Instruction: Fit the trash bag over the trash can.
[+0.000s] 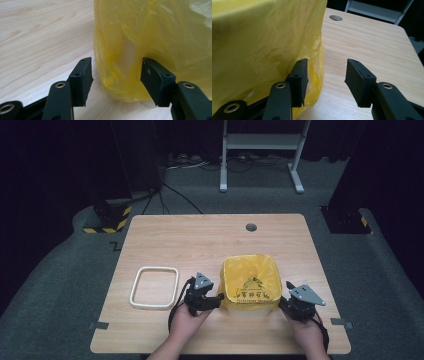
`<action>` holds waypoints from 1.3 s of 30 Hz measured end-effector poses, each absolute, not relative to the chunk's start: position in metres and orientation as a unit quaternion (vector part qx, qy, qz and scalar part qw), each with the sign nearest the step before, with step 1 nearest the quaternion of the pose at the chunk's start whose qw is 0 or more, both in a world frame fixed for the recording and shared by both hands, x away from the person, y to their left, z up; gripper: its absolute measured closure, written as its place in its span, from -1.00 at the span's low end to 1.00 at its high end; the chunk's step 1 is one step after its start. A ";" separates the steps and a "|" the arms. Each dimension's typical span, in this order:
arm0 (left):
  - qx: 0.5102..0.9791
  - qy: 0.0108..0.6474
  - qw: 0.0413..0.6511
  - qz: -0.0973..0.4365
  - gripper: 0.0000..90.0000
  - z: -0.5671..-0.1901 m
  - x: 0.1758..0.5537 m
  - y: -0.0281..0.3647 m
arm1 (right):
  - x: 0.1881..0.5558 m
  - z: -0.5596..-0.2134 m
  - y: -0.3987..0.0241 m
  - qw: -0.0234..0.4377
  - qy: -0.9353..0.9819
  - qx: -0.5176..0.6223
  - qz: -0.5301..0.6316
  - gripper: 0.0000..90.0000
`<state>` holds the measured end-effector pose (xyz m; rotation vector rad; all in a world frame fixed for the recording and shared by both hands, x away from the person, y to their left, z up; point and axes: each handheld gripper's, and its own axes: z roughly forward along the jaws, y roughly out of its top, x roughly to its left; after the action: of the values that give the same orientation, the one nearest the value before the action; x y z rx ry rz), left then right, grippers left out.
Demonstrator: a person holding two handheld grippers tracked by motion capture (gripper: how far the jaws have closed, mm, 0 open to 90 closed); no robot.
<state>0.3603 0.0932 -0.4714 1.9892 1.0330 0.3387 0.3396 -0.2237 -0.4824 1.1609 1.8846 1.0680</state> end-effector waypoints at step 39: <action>0.798 0.401 0.438 0.105 -0.19 -0.485 0.399 0.049 | 0.360 -0.487 -0.270 0.353 0.695 0.500 0.377 0.00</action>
<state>0.3989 0.0494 -0.4852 1.9842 0.9966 0.2616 0.3595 -0.2704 -0.4872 1.2946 1.7974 0.9764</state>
